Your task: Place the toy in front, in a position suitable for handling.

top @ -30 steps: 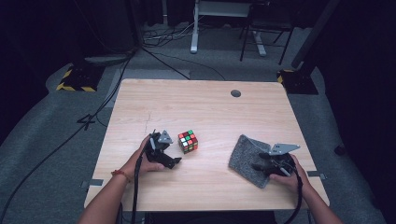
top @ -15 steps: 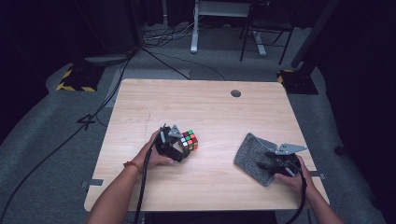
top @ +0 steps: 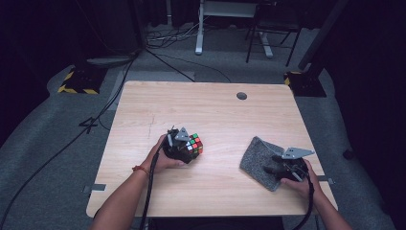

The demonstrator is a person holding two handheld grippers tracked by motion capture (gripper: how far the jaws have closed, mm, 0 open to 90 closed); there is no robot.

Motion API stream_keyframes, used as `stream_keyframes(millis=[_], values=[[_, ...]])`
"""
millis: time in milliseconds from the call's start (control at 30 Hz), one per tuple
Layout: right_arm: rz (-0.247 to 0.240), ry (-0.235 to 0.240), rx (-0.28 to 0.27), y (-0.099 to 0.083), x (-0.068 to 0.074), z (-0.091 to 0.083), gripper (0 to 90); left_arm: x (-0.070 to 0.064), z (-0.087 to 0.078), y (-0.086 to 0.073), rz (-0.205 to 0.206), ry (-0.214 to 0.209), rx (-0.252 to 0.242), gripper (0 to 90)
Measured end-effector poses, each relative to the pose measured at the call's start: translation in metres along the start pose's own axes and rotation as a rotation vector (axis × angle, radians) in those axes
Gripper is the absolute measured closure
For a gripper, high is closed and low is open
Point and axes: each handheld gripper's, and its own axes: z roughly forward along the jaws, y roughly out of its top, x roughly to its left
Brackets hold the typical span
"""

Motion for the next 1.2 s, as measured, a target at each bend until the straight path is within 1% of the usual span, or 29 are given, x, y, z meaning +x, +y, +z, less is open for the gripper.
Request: stream_keyframes(millis=[67,133,233,300,400,433,500,533,567,600,633,667,700,733,767,800,833,933,967,1000,1033,1133,1167,1200], values=[[-0.002,-0.004,0.000,0.000,0.001,0.000,35.7,0.000,0.000,0.000,0.005,-0.010,-0.001,28.0],[-0.002,-0.010,0.002,0.000,0.001,0.000,34.2,0.000,0.000,0.001,0.007,-0.012,-0.003,31.4],[0.004,-0.015,0.002,0.001,0.001,-0.001,30.5,-0.002,-0.001,0.002,0.016,-0.009,0.003,31.8],[0.011,-0.022,0.001,0.003,0.001,-0.002,27.3,-0.003,0.000,0.003,0.022,-0.014,0.002,32.0],[0.022,-0.014,-0.011,0.004,0.001,-0.004,26.8,-0.004,0.000,0.003,0.026,-0.024,0.007,32.5],[0.023,-0.009,-0.027,0.006,0.002,-0.007,26.6,-0.004,0.000,0.003,0.024,-0.036,0.005,32.6],[0.027,-0.006,-0.040,0.007,0.002,-0.008,26.5,-0.006,0.000,0.004,0.030,-0.065,0.013,32.8],[0.030,-0.002,-0.042,0.008,0.003,-0.009,26.5,-0.006,0.000,0.004,0.030,-0.065,0.013,32.8],[0.027,0.001,-0.041,0.008,0.004,-0.008,26.4,-0.008,-0.001,0.004,0.034,-0.080,0.014,32.9],[0.025,0.004,-0.039,0.009,0.005,-0.008,26.4,-0.008,-0.001,0.004,0.034,-0.080,0.014,32.9],[0.019,0.001,-0.035,0.009,0.006,-0.008,26.3,-0.010,-0.001,0.004,0.039,-0.091,0.018,32.9],[0.019,0.001,-0.035,0.009,0.006,-0.008,26.3,-0.012,-0.002,0.004,0.056,-0.100,0.020,32.9],[0.008,0.005,-0.037,0.011,0.008,-0.008,26.6,-0.016,-0.003,0.003,0.070,-0.110,0.025,33.0],[0.002,0.006,-0.038,0.013,0.010,-0.007,26.7,-0.018,-0.003,0.003,0.073,-0.123,0.024,33.0],[0.002,0.006,-0.038,0.013,0.010,-0.007,26.7,-0.018,-0.003,0.003,0.073,-0.123,0.024,33.0],[-0.008,0.005,-0.041,0.016,0.013,-0.008,26.8,-0.023,-0.004,0.003,0.101,-0.134,0.033,33.1],[-0.008,0.005,-0.041,0.016,0.013,-0.008,26.8,-0.023,-0.004,0.003,0.101,-0.134,0.033,33.1],[-0.022,0.016,-0.043,0.023,0.021,-0.005,27.0,-0.030,-0.005,0.003,0.123,-0.180,0.041,33.1],[-0.033,0.022,-0.036,0.024,0.023,-0.004,27.0,-0.035,-0.005,0.004,0.138,-0.212,0.045,33.1],[-0.033,0.022,-0.036,0.024,0.023,-0.004,27.0,-0.035,-0.005,0.004,0.138,-0.212,0.045,33.0],[-0.044,0.024,-0.019,0.026,0.026,0.000,27.0,-0.040,-0.004,0.004,0.160,-0.221,0.047,33.0],[-0.047,0.023,0.015,0.026,0.027,0.008,26.5,-0.045,-0.004,0.005,0.170,-0.243,0.051,32.8],[-0.047,0.023,0.015,0.026,0.027,0.008,26.5,-0.046,-0.004,0.005,0.174,-0.249,0.049,32.8],[-0.036,0.030,0.040,0.024,0.024,0.012,26.0,-0.048,-0.004,0.004,0.167,-0.251,0.048,32.4]])
